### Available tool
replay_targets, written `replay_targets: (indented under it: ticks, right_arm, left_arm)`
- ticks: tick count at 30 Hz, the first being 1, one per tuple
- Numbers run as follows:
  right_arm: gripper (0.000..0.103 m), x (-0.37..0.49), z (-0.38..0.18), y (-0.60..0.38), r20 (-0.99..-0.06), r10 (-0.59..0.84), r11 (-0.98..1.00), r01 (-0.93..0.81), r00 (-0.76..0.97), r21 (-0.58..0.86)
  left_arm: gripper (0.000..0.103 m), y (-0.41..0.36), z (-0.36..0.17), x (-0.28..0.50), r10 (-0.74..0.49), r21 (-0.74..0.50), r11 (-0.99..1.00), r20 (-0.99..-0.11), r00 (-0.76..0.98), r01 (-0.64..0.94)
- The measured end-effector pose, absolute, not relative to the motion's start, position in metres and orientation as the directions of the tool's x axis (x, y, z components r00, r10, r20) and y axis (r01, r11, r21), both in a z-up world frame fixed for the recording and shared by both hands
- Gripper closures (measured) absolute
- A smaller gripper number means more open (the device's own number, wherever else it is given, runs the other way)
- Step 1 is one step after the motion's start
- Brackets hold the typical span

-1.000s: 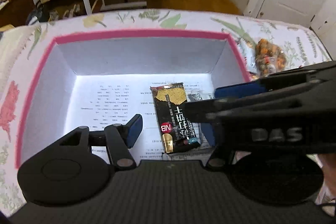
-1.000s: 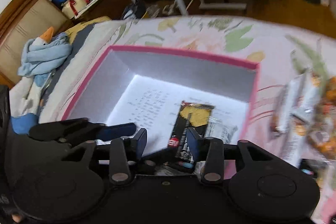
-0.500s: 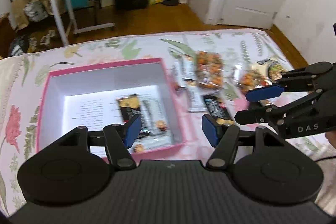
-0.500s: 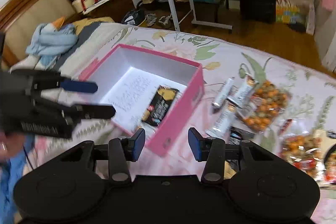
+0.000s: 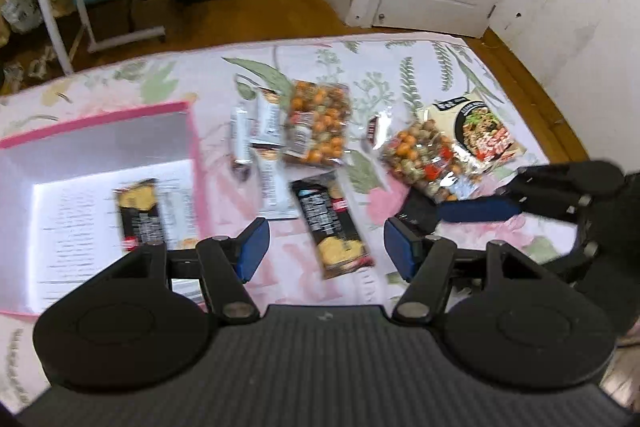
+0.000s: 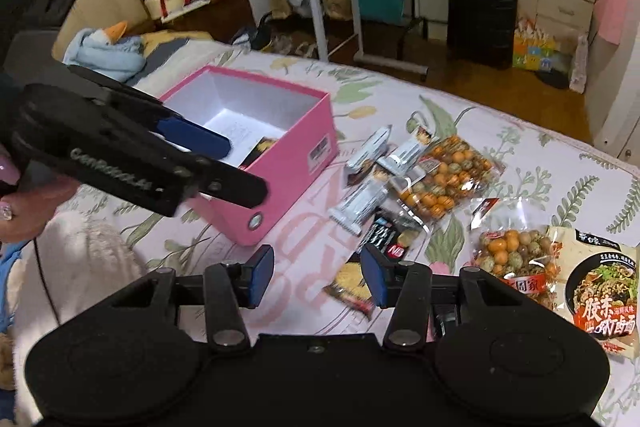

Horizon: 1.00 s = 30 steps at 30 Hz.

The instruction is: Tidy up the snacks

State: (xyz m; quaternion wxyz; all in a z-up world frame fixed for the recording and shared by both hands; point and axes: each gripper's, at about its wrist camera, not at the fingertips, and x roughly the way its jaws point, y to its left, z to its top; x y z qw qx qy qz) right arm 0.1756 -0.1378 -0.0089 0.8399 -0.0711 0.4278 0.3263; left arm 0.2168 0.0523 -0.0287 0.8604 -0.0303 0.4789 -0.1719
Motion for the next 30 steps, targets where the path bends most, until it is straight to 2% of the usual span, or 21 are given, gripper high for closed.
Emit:
replay_targets:
  ticks: [3,6,10,12,14,16,18,22,30]
  right_arm:
    - [0.048,0.182,-0.021,-0.141,-0.744,0.514,0.762,-0.625,0.427,0.168]
    - [0.046,0.195,-0.042,-0.141,-0.765,0.47,0.796,-0.586,0.441,0.151]
    - [0.046,0.214,-0.076,-0.148,-0.77,0.471,0.833,-0.505,0.429,0.228]
    - [0.038,0.219,-0.089,-0.15,-0.789,0.453,0.851,-0.465,0.415,0.245]
    - [0.036,0.22,-0.096,-0.156,-0.78,0.489,0.84,-0.453,0.391,0.3]
    - [0.032,0.22,-0.105,-0.156,-0.774,0.5,0.839,-0.439,0.388,0.322]
    - [0.031,0.218,-0.116,-0.149,-0.78,0.49,0.839,-0.454,0.39,0.3]
    - [0.031,0.215,-0.144,-0.129,-0.787,0.457,0.831,-0.514,0.415,0.211]
    - [0.031,0.223,-0.163,-0.13,-0.76,0.461,0.841,-0.499,0.458,0.21]
  left_arm:
    - [0.043,0.038,-0.042,0.229,-0.336,-0.232,0.935,-0.818,0.466,0.267]
    - [0.044,0.033,-0.058,0.235,-0.345,-0.258,0.936,-0.812,0.47,0.241]
    - [0.045,0.034,-0.091,0.243,-0.384,-0.34,0.923,-0.807,0.448,0.179]
    - [0.05,0.031,-0.106,0.245,-0.367,-0.323,0.93,-0.827,0.426,0.174]
    - [0.051,0.027,-0.119,0.246,-0.34,-0.295,0.94,-0.836,0.431,0.17]
    - [0.051,0.026,-0.131,0.252,-0.36,-0.324,0.933,-0.836,0.414,0.156]
    - [0.051,0.027,-0.144,0.256,-0.378,-0.364,0.924,-0.829,0.412,0.116]
    - [0.051,0.026,-0.166,0.259,-0.31,-0.321,0.946,-0.848,0.43,0.048]
    - [0.051,0.026,-0.196,0.271,-0.421,-0.446,0.895,-0.85,0.316,-0.007]
